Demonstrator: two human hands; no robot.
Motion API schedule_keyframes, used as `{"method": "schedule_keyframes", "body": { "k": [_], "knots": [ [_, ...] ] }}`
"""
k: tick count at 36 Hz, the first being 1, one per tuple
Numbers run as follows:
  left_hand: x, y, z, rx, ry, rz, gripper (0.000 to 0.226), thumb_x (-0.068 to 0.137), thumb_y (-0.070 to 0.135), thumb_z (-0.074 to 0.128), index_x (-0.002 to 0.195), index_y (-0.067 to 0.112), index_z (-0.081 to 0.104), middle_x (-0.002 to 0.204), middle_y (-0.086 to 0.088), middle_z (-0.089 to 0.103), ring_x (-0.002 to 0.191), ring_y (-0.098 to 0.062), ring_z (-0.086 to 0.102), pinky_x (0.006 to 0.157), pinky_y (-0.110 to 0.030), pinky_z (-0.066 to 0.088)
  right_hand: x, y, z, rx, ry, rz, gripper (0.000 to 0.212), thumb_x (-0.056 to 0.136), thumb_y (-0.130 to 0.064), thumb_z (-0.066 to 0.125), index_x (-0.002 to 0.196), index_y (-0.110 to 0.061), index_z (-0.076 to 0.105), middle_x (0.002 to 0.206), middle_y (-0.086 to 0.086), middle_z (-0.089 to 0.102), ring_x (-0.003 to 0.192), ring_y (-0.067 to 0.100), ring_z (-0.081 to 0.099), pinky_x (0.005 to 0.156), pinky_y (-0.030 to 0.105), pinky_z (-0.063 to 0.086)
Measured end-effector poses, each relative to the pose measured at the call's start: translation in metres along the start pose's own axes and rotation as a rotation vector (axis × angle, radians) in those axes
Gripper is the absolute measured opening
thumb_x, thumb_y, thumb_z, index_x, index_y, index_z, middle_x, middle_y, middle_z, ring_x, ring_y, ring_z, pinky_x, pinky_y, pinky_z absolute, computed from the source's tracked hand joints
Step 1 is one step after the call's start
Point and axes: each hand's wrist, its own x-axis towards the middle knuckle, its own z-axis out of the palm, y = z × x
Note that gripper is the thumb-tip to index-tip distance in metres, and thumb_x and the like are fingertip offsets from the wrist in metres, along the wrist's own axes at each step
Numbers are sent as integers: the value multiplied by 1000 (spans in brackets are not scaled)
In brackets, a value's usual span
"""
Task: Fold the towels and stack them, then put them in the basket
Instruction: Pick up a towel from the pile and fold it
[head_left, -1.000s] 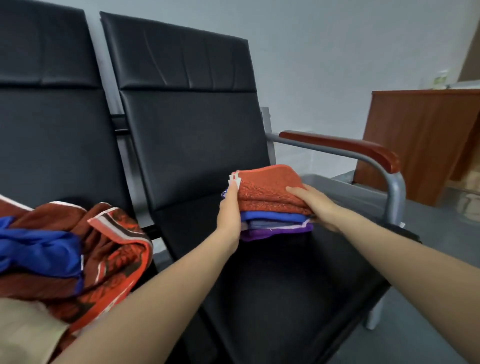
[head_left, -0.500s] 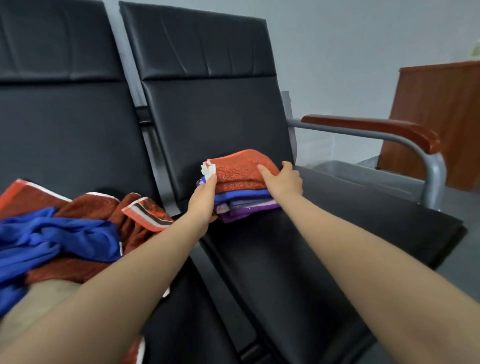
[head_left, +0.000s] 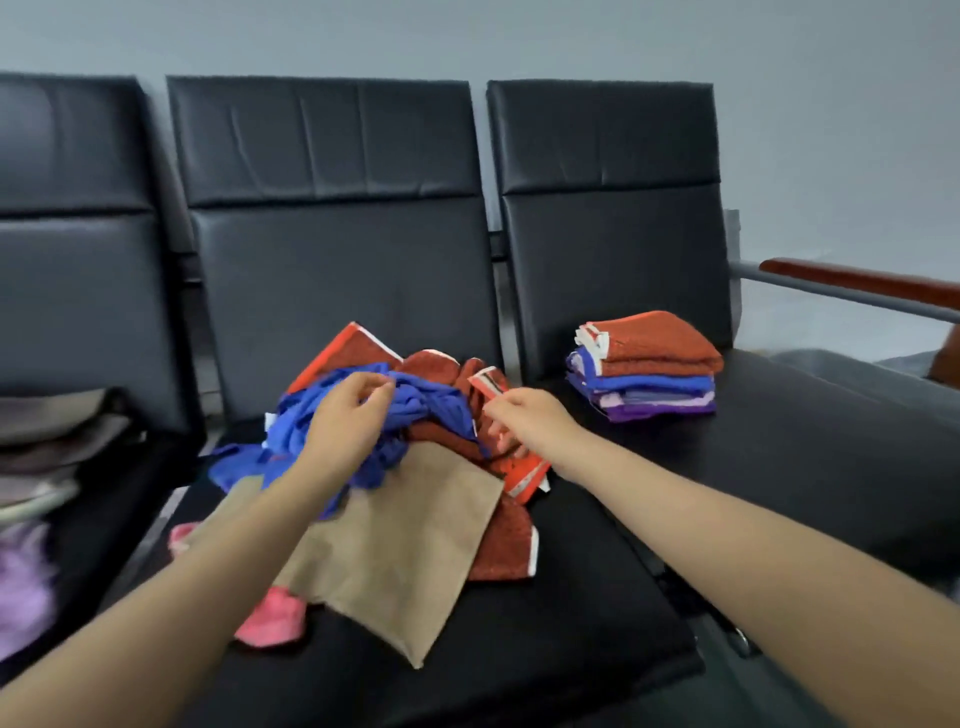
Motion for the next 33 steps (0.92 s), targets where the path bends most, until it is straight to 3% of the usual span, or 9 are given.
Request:
{"method": "schedule_keyframes", "body": {
  "k": [4, 8, 14, 18, 21, 24, 29, 31, 33],
  "knots": [
    [-14, -29, -40, -47, 110, -143, 14, 84, 32, 52, 76, 27, 62, 88, -1, 66, 83, -23, 58, 86, -47, 51, -10, -23, 45, -113, -96, -13, 22, 94, -20, 54, 74, -13, 58, 65, 0, 56, 49, 10, 50, 42, 19, 36],
    [-23, -45, -62, -4, 169, -120, 13, 94, 19, 53, 90, 19, 65, 83, 5, 62, 80, -15, 55, 75, -30, 40, -12, -37, 74, -42, -107, 43, 24, 90, -19, 58, 67, -16, 57, 63, 0, 56, 46, 10, 50, 44, 19, 36],
    [-20, -82, -74, -55, 94, -245, 12, 93, 23, 54, 86, 20, 63, 84, -2, 63, 73, -17, 55, 70, -37, 48, -13, -31, 98, 325, -49, 190, 24, 96, -22, 56, 75, -10, 55, 63, 3, 48, 48, 12, 43, 39, 16, 30],
    [-24, -96, -71, -151, 18, -355, 23, 95, 31, 56, 82, 14, 63, 75, -4, 56, 64, -16, 49, 61, -29, 43, -7, -33, 100, 249, -90, 240, 26, 93, -34, 62, 87, -9, 59, 71, 4, 57, 55, 14, 53, 42, 17, 42],
    [-28, -97, -69, -79, -14, -278, 24, 93, 39, 58, 82, 19, 63, 77, 5, 59, 72, -12, 53, 74, -31, 45, -9, -27, 109, -60, -135, 39, 31, 85, -44, 69, 82, -15, 60, 68, -1, 56, 61, 12, 54, 53, 21, 43],
    [-30, -96, -70, -20, -29, -227, 21, 94, 40, 57, 82, 24, 62, 79, 9, 59, 74, -8, 53, 69, -25, 43, -15, -21, 121, -328, -124, -219, 26, 81, -42, 71, 87, -19, 62, 75, -11, 58, 72, 7, 54, 64, 23, 38],
    [-30, -100, -73, -42, -21, -181, 17, 93, 36, 59, 80, 26, 63, 79, 6, 61, 79, -13, 55, 84, -36, 49, -10, -13, 128, -329, -32, -390, 24, 89, -28, 64, 75, -9, 61, 72, 0, 59, 68, 14, 50, 64, 32, 36],
    [-31, -106, -76, 73, -7, 33, 11, 90, 37, 63, 86, 27, 63, 88, 10, 59, 86, -11, 55, 85, -29, 45, -11, -13, 124, -279, -29, -400, 27, 91, -26, 64, 77, -3, 63, 67, -2, 58, 63, 9, 48, 63, 29, 35],
    [-34, -114, -80, 239, -64, 252, 40, 79, 54, 64, 103, 22, 66, 99, 14, 54, 98, -11, 51, 90, -24, 39, -12, -14, 119, -204, -17, -394, 26, 92, -22, 63, 76, -2, 64, 62, -6, 54, 59, 5, 46, 62, 26, 34]
  ]
}}
